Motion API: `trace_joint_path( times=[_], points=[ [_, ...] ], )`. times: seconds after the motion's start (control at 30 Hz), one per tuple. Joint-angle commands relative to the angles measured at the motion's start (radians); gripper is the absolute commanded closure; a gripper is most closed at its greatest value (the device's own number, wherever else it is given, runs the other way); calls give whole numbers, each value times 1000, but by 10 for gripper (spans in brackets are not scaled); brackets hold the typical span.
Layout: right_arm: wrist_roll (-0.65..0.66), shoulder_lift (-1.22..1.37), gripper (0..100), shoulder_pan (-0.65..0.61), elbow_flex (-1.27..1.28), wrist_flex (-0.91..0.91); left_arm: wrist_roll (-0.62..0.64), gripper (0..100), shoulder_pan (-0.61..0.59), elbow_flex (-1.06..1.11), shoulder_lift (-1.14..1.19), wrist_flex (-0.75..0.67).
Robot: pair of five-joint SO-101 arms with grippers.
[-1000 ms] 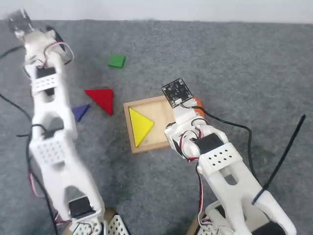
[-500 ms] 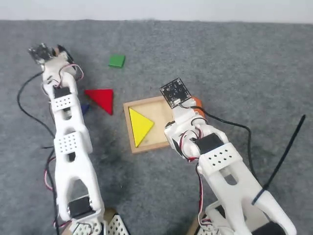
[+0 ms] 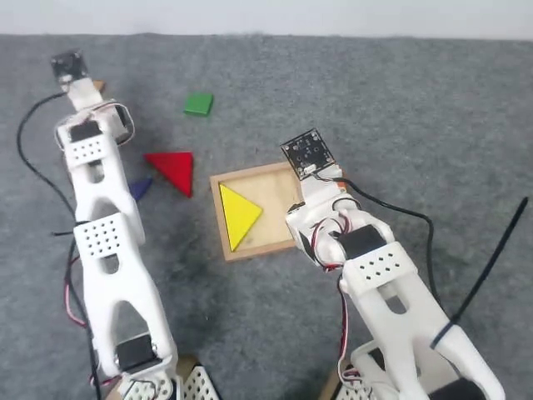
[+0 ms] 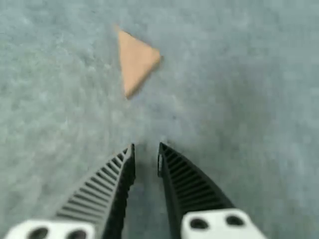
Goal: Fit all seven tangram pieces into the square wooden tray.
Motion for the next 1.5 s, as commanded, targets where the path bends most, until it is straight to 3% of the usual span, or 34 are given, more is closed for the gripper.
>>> trace_joint_path(
  times=[0.0,0.17,0.4,0.5,0.63,0.8,1.03,1.17,1.33,1.47],
  points=[
    [18,-10,983,12,-14,-21,-147,921,15,-180,-141,341],
    [18,-10,983,12,-14,-21,-215,921,46,-381,-184,732],
    [18,-10,983,12,-14,-21,-307,989,75,-176,-278,743],
    [38,-12,983,12,-15,-15,-299,988,75,36,-422,747],
    [107,-12,983,13,-18,-19,-242,988,94,611,-876,738],
    [114,-18,983,33,-23,-44,-310,988,164,1326,-1577,565],
    [196,-286,983,25,37,64,-368,987,180,2299,-2372,-32],
    [221,-567,983,90,172,186,-364,987,178,2698,-2707,-261],
    [235,-970,982,200,463,189,-311,987,184,2971,-3087,-238],
    [227,-1257,982,303,683,189,-281,986,178,2950,-3225,-74]
  ],
)
